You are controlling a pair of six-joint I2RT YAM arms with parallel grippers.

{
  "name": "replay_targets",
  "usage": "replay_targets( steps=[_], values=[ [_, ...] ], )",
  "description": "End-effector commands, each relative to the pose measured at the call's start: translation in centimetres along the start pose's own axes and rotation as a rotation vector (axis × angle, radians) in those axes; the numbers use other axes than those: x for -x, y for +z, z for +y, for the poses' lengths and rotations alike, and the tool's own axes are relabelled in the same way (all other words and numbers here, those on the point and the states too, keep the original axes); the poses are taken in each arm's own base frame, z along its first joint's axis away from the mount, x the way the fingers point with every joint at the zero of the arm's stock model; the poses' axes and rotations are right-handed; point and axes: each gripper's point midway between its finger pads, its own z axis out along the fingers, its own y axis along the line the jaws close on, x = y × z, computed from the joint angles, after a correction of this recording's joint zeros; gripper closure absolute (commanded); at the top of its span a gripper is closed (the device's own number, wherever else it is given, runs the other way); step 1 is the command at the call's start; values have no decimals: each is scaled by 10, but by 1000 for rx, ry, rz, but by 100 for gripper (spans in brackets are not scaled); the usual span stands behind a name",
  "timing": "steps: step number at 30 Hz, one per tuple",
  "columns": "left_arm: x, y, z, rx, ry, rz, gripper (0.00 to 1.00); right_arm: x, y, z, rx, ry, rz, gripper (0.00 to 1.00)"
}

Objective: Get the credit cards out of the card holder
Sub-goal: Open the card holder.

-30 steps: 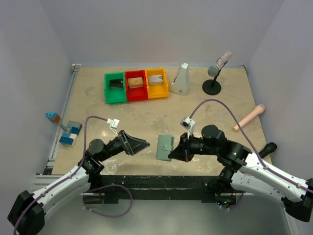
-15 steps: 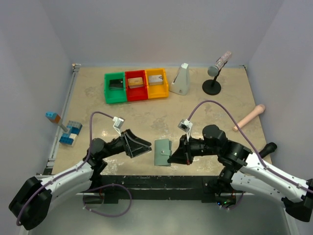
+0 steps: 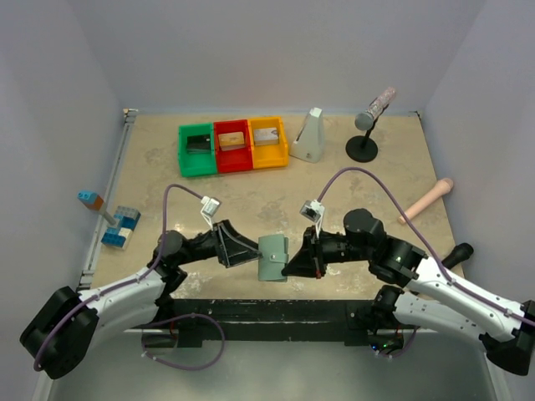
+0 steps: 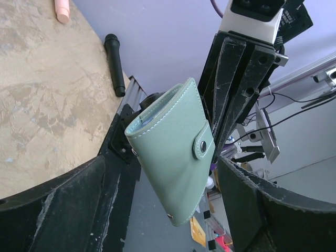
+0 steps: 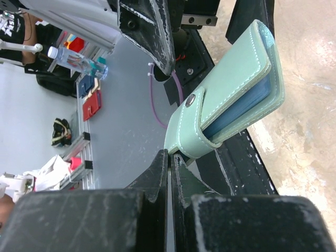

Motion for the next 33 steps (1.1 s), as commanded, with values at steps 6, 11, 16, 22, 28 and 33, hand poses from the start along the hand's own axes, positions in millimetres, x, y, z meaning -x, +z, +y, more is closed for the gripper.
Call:
replay_targets(
  steps=[6, 11, 16, 22, 28, 33],
  values=[
    [11, 7, -35, -136, 74, 5, 23, 26, 3, 23, 86, -49, -57, 100],
    [12, 6, -41, -166, 70, 1, 36, 25, 4, 21, 79, -47, -56, 100],
    [11, 4, -42, -176, 71, -1, 51, 21, 5, 15, 60, -42, -53, 100],
    [9, 3, -41, -177, 66, -3, 65, 17, 4, 10, 41, -40, -47, 100],
    [8, 2, -41, -179, 67, -2, 79, 16, 2, 6, 12, -34, -42, 100],
    [9, 3, -43, -183, 69, 2, 90, 17, -2, 5, -14, -33, -42, 72]
  ],
)
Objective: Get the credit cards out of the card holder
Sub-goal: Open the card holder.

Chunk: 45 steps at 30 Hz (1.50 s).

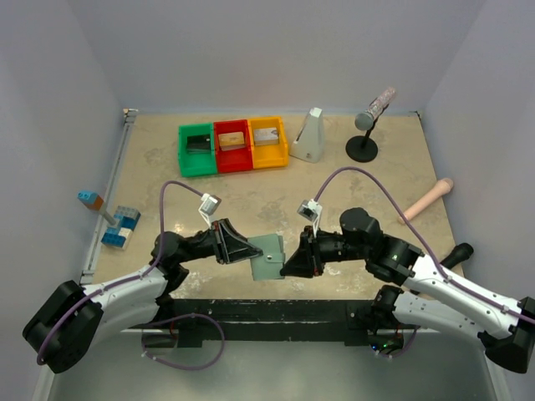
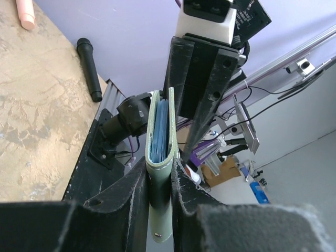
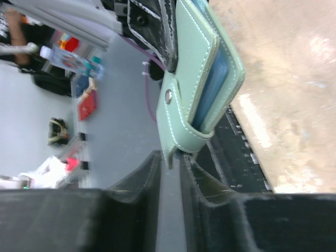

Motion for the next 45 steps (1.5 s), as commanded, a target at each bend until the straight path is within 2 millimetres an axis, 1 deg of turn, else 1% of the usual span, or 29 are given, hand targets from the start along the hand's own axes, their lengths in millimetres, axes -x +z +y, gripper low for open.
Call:
replay_targets(
  steps=[1, 2, 3, 5, 8, 11, 12, 13, 15, 16, 17, 18, 19, 20, 21, 22, 23, 25, 29, 32, 36, 41, 45],
  values=[
    [5, 3, -20, -77, 67, -1, 92, 18, -11, 12, -9, -45, -57, 59],
    [7, 3, -22, -80, 72, -1, 92, 20, -15, 12, -21, -46, -65, 45],
    [6, 4, -22, -78, 73, 3, 92, 22, -18, 13, -35, -49, -76, 37],
    [9, 6, -26, -78, 91, 7, 92, 27, -28, 17, -56, -65, -98, 26],
    [10, 7, -29, -75, 113, 16, 92, 35, -41, 19, -101, -89, -126, 19],
    [13, 7, -31, -75, 124, 13, 92, 45, -51, 8, -198, -89, -178, 18],
    [14, 8, -33, -74, 127, 7, 92, 47, -53, 2, -235, -65, -200, 18],
    [16, 8, -32, -63, 127, 0, 93, 49, -55, -7, -284, -39, -231, 11],
    [22, 12, -26, -4, 129, -4, 96, 52, -58, -19, -340, 0, -274, 11],
    [25, 13, -17, 68, 130, 1, 98, 54, -60, -27, -393, 8, -279, 12],
    [31, 15, -11, 136, 150, 0, 99, 53, -62, -33, -441, 6, -262, 12],
    [29, 10, 9, 276, 140, 20, 100, 52, -65, -37, -492, 3, -242, 13],
    [36, 7, 17, 374, 172, 10, 100, 52, -67, -43, -554, -10, -225, 13],
    [47, 5, 20, 441, 215, -14, 100, 52, -67, -46, -599, -25, -201, 13],
    [50, 1, 26, 506, 222, -16, 100, 58, -69, -46, -635, -39, -203, 13],
    [53, -5, 31, 573, 214, -14, 100, 56, -69, -52, -687, -45, -184, 13],
    [55, -8, 36, 626, 204, -11, 100, 61, -70, -53, -721, -52, -181, 13],
    [64, -14, 42, 739, 190, -24, 100, 65, -71, -55, -792, -78, -168, 13],
    [67, -30, 58, 923, 156, -48, 100, 82, -70, -53, -926, -140, -173, 13],
    [68, -33, 59, 987, 133, -72, 100, 95, -63, -48, -990, -191, -175, 13],
    [66, -31, 58, 1021, 80, -85, 100, 103, -40, -46, -1021, -216, -154, 14],
    [62, -28, 52, 1028, -8, -95, 100, 106, -13, -42, -998, -216, -142, 18],
    [60, -26, 47, 1034, -83, -105, 100, 103, 2, -42, -985, -207, -129, 21]
  ],
)
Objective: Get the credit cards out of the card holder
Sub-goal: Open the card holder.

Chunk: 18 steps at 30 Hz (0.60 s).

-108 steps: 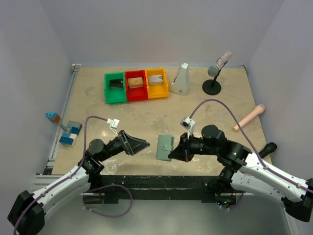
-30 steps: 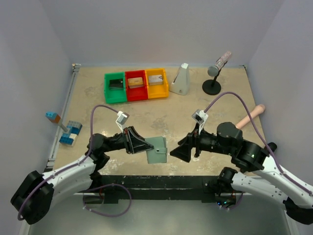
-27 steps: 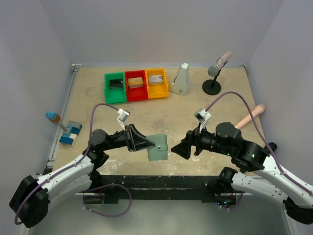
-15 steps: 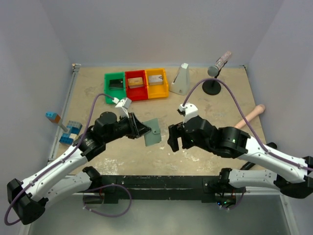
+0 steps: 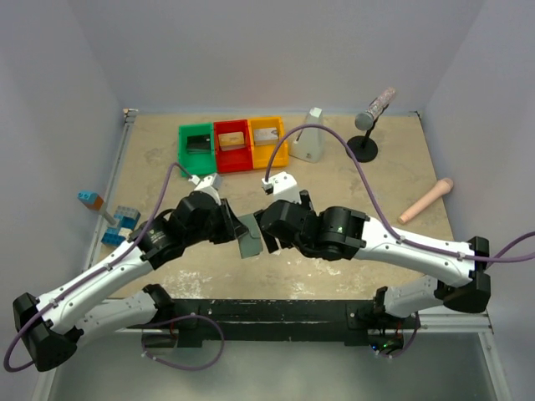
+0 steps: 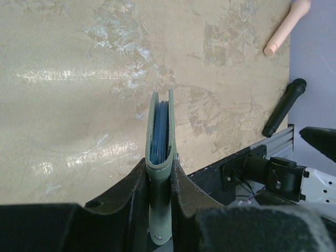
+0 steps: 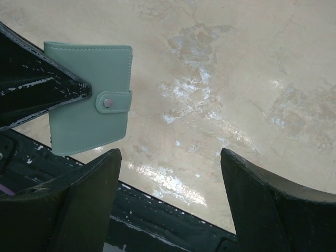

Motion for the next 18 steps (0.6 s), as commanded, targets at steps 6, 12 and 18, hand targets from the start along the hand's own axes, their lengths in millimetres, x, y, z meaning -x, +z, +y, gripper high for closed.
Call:
replay_targets(
  steps=[6, 12, 18],
  values=[
    [3, -12, -27, -44, -167, 35, 100, 21, 1, 28, 47, 58, -56, 25],
    [-6, -17, -33, -69, -206, 93, 100, 17, 6, 42, 67, 8, -34, 27],
    [-6, -22, -36, -84, -237, 98, 100, 9, 10, 50, 74, -15, -13, 31]
  ],
)
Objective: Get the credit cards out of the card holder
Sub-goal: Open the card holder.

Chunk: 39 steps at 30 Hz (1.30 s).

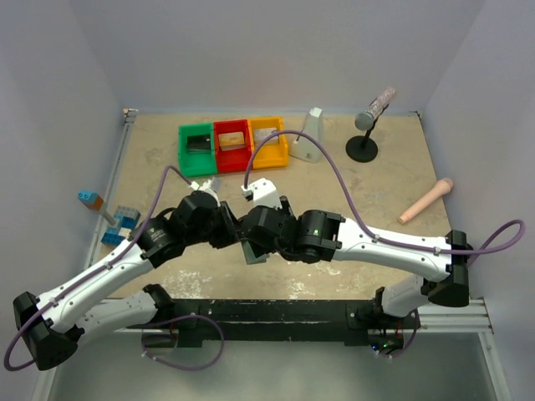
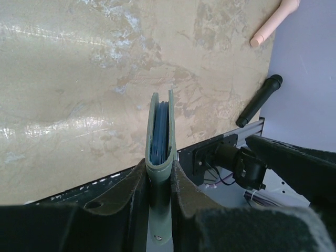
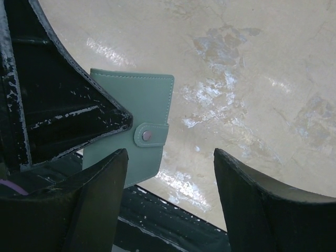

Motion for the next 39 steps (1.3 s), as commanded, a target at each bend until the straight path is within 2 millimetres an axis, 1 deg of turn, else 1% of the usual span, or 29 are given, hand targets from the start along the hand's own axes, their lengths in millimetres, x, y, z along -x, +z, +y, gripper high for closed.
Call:
replay_targets(
  steps=[1, 8, 27, 29, 39],
  values=[
    [2, -16, -26, -87, -45, 7, 100, 14, -7, 12, 41, 23, -36, 31],
    [-1, -17, -32, -123, -65, 25, 100, 5, -3, 15, 32, 12, -12, 35],
    [-5, -26, -41, -190, -73, 41, 100, -6, 6, 4, -76, -35, 45, 43],
    [-5, -27, -43, -201, -72, 43, 100, -6, 6, 2, -85, -40, 49, 46],
    [-6, -31, -46, -223, -69, 48, 100, -10, 7, -1, -108, -59, 67, 65]
  ],
)
